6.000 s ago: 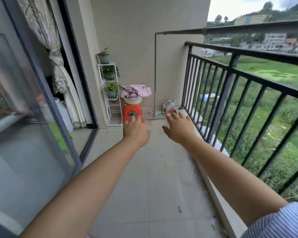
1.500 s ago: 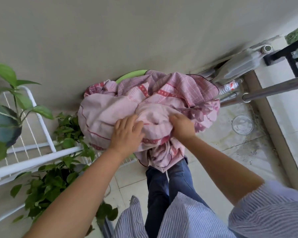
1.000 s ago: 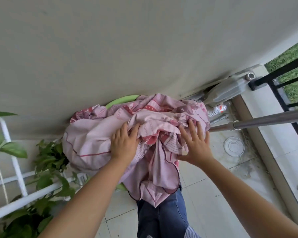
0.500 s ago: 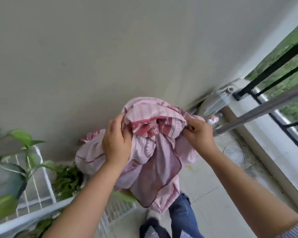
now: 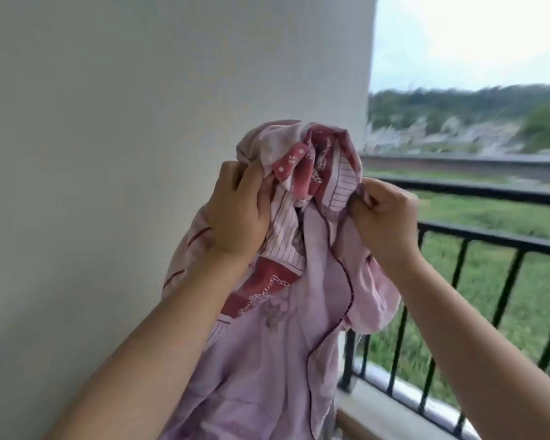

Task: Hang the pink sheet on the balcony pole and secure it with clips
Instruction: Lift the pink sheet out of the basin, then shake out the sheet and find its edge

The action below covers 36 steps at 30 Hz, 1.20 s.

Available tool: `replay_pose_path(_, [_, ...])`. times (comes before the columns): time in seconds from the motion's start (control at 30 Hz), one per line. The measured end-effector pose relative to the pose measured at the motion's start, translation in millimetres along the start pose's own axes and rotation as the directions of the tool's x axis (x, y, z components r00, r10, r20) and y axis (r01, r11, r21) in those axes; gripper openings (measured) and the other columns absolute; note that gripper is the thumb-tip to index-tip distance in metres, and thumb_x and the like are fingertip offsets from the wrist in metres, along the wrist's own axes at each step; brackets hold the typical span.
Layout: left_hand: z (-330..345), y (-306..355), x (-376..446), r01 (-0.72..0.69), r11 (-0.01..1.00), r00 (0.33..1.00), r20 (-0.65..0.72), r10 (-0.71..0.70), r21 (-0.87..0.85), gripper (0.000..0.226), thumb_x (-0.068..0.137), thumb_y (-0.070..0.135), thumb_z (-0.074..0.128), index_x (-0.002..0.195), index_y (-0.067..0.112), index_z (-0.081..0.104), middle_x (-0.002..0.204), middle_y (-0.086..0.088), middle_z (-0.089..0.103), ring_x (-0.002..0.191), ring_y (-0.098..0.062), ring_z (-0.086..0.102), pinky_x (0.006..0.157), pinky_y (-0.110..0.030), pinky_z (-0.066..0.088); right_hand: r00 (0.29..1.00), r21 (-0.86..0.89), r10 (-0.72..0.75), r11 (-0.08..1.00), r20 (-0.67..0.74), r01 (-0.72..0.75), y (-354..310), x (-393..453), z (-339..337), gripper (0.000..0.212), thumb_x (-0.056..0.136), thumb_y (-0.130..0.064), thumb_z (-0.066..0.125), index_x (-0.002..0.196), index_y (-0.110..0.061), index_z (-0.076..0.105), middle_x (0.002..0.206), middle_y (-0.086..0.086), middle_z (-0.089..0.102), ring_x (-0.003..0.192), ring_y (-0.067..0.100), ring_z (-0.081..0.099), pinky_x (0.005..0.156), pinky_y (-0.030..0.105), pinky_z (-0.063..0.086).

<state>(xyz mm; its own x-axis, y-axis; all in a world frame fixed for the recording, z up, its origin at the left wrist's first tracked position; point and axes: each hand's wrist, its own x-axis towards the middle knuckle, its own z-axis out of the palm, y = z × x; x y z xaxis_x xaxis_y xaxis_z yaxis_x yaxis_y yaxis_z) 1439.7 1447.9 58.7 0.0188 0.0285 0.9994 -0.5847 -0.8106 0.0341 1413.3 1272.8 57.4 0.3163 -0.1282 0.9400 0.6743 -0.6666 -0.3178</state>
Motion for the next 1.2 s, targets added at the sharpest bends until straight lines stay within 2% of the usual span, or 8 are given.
replay_pose_path(0.23, [22, 123, 76, -0.322, 0.930, 0.947, -0.088, 0.310, -0.180, 0.033, 0.096, 0.034, 0.020, 0.090, 0.012, 0.044, 0.062, -0.015, 0.060, 0.052, -0.023, 0.057, 0.048, -0.008, 0.024, 0.904, -0.596, -0.423, 0.709, 0.068, 0.377, -15, 45, -180, 0.019, 0.077, -0.005, 0.054, 0.057, -0.006, 0.052, 0.050, 0.011, 0.056, 0.055, 0.027, 0.053, 0.050, 0.027, 0.042])
replay_pose_path(0.37, [44, 182, 42, -0.374, 0.881, 0.922, -0.013, 0.387, -0.289, 0.010, 0.084, 0.026, 0.043, 0.090, 0.018, 0.044, 0.063, -0.009, 0.060, 0.045, -0.019, 0.057, 0.043, -0.012, 0.027, 0.937, -0.477, 0.062, 0.871, 0.343, 0.116, 4, 2, -265, 0.032, 0.060, -0.030, 0.054, 0.078, -0.007, 0.065, 0.077, 0.006, 0.067, 0.077, 0.028, 0.063, 0.073, 0.028, 0.046])
replay_pose_path(0.47, [59, 223, 7, -0.489, 0.784, 0.841, 0.030, 0.540, -0.381, 0.021, 0.075, 0.027, 0.045, 0.096, 0.025, 0.045, 0.082, 0.002, 0.047, 0.052, -0.017, 0.061, 0.035, -0.017, 0.037, 0.681, -0.059, 0.531, 0.808, 0.505, -0.586, 8, -31, -305, 0.074, 0.041, -0.056, 0.079, 0.109, -0.037, 0.054, 0.103, -0.016, 0.065, 0.093, 0.004, 0.061, 0.083, 0.022, 0.051])
replay_pose_path(0.57, [69, 263, -27, -0.627, 0.634, 0.709, 0.008, 0.706, -0.453, 0.020, 0.075, 0.024, 0.048, 0.095, 0.027, 0.045, 0.075, 0.001, 0.055, 0.050, -0.014, 0.061, 0.034, -0.018, 0.041, 0.466, -0.435, 0.702, 0.705, 0.538, -0.560, 23, -68, -312, 0.066, 0.066, -0.032, 0.074, 0.125, -0.027, 0.044, 0.100, -0.005, 0.063, 0.073, -0.002, 0.059, 0.066, 0.014, 0.048])
replay_pose_path(0.77, [78, 278, -74, -0.642, 0.541, 0.650, -0.013, 0.760, -0.544, 0.015, 0.078, 0.032, 0.055, 0.081, 0.019, 0.051, 0.056, 0.004, 0.062, 0.045, -0.006, 0.059, 0.034, -0.014, 0.040, 0.507, -0.578, 0.793, 0.600, 0.338, -0.553, 50, -125, -311, 0.014, 0.084, -0.008, 0.055, 0.085, 0.002, 0.066, 0.059, -0.003, 0.055, 0.050, 0.009, 0.047, 0.043, 0.012, 0.043])
replay_pose_path(0.93, [82, 255, -77, -0.288, 0.713, 0.676, 0.391, 0.625, -0.639, 0.067, 0.070, 0.067, 0.042, 0.074, 0.004, 0.065, 0.062, -0.006, 0.061, 0.050, -0.017, 0.059, 0.043, -0.024, 0.052, 0.745, -0.433, 0.659, 0.704, 0.105, -0.563, 49, -94, -304, 0.014, 0.082, 0.000, 0.055, 0.090, 0.003, 0.067, 0.062, -0.005, 0.056, 0.052, 0.010, 0.050, 0.042, 0.006, 0.043])
replay_pose_path(1.07, [72, 253, -76, 0.257, 0.708, 0.460, 0.728, 0.509, -0.657, 0.073, 0.066, 0.079, 0.036, 0.071, 0.009, 0.057, 0.062, -0.001, 0.051, 0.053, -0.006, 0.044, 0.054, -0.018, 0.039, 0.853, -0.381, 0.521, 0.796, 0.035, -0.470, 44, -58, -290, 0.018, 0.081, 0.001, 0.056, 0.097, 0.002, 0.066, 0.076, 0.004, 0.062, 0.059, 0.011, 0.054, 0.058, 0.014, 0.049])
replay_pose_path(1.2, [68, 248, -68, 0.732, 0.548, 0.234, 0.904, 0.357, -0.406, 0.055, 0.087, 0.042, 0.046, 0.080, -0.011, 0.057, 0.069, -0.011, 0.048, 0.063, -0.016, 0.044, 0.060, -0.023, 0.035, 0.901, -0.376, 0.432, 0.843, 0.046, -0.385, 44, -39, -287, 0.021, 0.080, 0.002, 0.058, 0.100, 0.004, 0.064, 0.093, 0.015, 0.068, 0.074, 0.017, 0.057, 0.078, 0.025, 0.048])
